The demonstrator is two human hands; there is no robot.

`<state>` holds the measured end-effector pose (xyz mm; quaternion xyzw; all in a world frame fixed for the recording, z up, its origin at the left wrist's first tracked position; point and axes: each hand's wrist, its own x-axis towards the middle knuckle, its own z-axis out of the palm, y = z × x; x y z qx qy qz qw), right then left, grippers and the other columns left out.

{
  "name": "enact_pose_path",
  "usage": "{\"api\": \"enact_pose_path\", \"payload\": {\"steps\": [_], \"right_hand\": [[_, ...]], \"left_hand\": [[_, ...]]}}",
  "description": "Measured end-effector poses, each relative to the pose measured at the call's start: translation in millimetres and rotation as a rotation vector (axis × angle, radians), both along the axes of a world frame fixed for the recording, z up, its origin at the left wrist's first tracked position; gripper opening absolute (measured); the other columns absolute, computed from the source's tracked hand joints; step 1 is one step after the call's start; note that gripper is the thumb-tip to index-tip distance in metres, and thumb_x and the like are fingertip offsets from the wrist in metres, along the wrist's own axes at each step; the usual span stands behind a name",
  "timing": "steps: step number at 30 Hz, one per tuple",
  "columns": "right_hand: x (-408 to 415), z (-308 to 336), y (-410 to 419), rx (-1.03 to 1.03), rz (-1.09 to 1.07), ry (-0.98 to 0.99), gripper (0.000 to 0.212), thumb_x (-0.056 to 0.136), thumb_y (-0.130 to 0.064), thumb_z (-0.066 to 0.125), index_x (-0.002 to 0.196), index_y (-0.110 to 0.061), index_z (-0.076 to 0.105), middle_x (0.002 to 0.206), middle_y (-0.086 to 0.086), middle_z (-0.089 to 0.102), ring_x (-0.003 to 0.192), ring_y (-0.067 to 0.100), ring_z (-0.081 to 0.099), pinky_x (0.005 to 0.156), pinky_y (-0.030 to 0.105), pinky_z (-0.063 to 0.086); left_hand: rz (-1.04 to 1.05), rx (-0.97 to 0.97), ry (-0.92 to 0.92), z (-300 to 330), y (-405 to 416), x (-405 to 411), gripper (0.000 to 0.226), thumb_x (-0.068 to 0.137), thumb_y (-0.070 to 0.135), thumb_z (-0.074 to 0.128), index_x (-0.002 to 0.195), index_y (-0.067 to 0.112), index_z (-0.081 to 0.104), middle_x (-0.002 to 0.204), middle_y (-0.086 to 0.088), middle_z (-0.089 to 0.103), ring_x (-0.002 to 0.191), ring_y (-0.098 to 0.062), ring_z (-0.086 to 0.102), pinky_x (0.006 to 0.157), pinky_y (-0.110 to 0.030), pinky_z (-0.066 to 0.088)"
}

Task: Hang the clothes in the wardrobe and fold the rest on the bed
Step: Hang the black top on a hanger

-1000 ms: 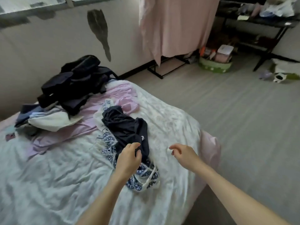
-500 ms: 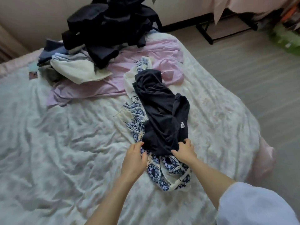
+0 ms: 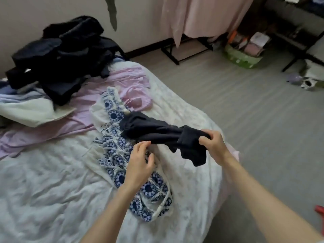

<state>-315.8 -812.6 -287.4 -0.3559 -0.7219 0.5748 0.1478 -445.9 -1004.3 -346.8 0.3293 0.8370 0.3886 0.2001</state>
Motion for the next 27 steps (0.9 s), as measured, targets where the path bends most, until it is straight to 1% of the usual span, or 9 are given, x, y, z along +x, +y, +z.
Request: {"api": "enact_pose_path", "payload": {"steps": [3, 5, 10, 15, 17, 19, 21, 22, 27], "right_hand": [[57.3, 54.3, 10.4, 0.447, 0.246, -0.115, 0.017, 0.061, -0.011, 0.045, 0.06, 0.004, 0.053, 0.057, 0.003, 0.054, 0.055, 0.022, 0.048, 0.05, 0.032, 0.039], [99.9, 87.5, 14.3, 0.691, 0.38, -0.13, 0.012, 0.061, -0.003, 0.047, 0.056, 0.007, 0.051, 0.059, 0.015, 0.054, 0.061, 0.033, 0.052, 0.054, 0.039, 0.043], [212.7, 146.0, 18.6, 1.03, 0.389, -0.223, 0.005, 0.06, 0.003, 0.05, 0.055, 0.002, 0.049, 0.065, 0.016, 0.056, 0.059, 0.032, 0.053, 0.05, 0.039, 0.046], [346.9, 178.8, 5.5, 1.221, 0.201, -0.287, 0.008, 0.071, 0.002, 0.053, 0.076, 0.001, 0.06, 0.1, 0.022, 0.062, 0.07, 0.032, 0.064, 0.056, 0.036, 0.054], [398.7, 187.6, -3.4, 1.303, 0.07, -0.308, 0.021, 0.074, 0.004, 0.059, 0.092, -0.007, 0.053, 0.103, 0.021, 0.063, 0.073, 0.033, 0.065, 0.055, 0.036, 0.054], [451.9, 197.3, -14.8, 1.369, -0.079, -0.322, 0.026, 0.078, 0.002, 0.055, 0.098, -0.012, 0.045, 0.099, 0.019, 0.065, 0.066, 0.03, 0.063, 0.051, 0.033, 0.052], [513.6, 204.5, -31.1, 1.43, -0.273, -0.345, 0.026, 0.078, 0.004, 0.05, 0.097, -0.011, 0.043, 0.093, 0.017, 0.066, 0.065, 0.024, 0.059, 0.052, 0.026, 0.048], [541.5, 205.2, -39.1, 1.441, -0.371, -0.356, 0.028, 0.076, 0.007, 0.05, 0.096, -0.011, 0.043, 0.091, 0.017, 0.066, 0.067, 0.02, 0.056, 0.053, 0.022, 0.045], [676.5, 184.4, -91.6, 1.351, -0.761, -0.504, 0.023, 0.074, 0.001, 0.039, 0.092, -0.012, 0.045, 0.09, 0.018, 0.063, 0.075, 0.023, 0.052, 0.058, 0.033, 0.043]], "left_hand": [[-0.018, 0.184, 0.017, 35.9, 43.5, 19.0, 0.035, 0.096, 0.017, 0.05, 0.131, 0.016, 0.05, 0.123, 0.005, 0.047, 0.116, -0.012, 0.046, 0.099, -0.025, 0.038], [-0.098, 0.253, -0.023, 60.7, 76.5, 44.6, 0.035, 0.097, 0.02, 0.049, 0.132, 0.02, 0.049, 0.12, 0.011, 0.047, 0.111, -0.008, 0.047, 0.094, -0.024, 0.039], [-0.514, 0.219, -0.183, 106.5, 150.0, 147.4, 0.04, 0.095, 0.018, 0.053, 0.134, 0.02, 0.048, 0.13, 0.003, 0.051, 0.119, -0.014, 0.049, 0.099, -0.031, 0.041], [-1.121, 0.143, -0.308, 145.0, 196.9, 285.7, 0.075, 0.077, 0.01, 0.061, 0.144, 0.02, 0.029, 0.139, -0.002, 0.035, 0.134, -0.014, 0.033, 0.11, -0.03, 0.031], [-1.311, 0.128, -0.26, 156.8, 206.7, 344.1, 0.071, 0.071, 0.009, 0.06, 0.139, 0.011, 0.041, 0.136, -0.005, 0.043, 0.129, -0.016, 0.041, 0.107, -0.034, 0.036], [-1.34, 0.06, -0.028, 162.2, 214.5, 397.2, 0.041, 0.074, 0.019, 0.064, 0.115, 0.014, 0.061, 0.111, -0.002, 0.063, 0.107, -0.021, 0.059, 0.089, -0.033, 0.045], [-1.27, -0.044, 0.326, 163.2, 220.9, 441.5, 0.018, 0.079, 0.038, 0.064, 0.093, 0.027, 0.062, 0.091, 0.003, 0.068, 0.094, -0.024, 0.062, 0.079, -0.029, 0.04], [-1.244, -0.086, 0.413, 159.9, 222.1, 455.4, 0.018, 0.081, 0.043, 0.061, 0.09, 0.027, 0.061, 0.088, 0.002, 0.068, 0.091, -0.025, 0.062, 0.077, -0.03, 0.042], [-1.382, -0.053, 0.383, 151.8, 214.9, 552.4, 0.013, 0.088, 0.026, 0.052, 0.09, 0.014, 0.056, 0.093, -0.012, 0.067, 0.09, -0.034, 0.061, 0.069, -0.035, 0.044]]}}
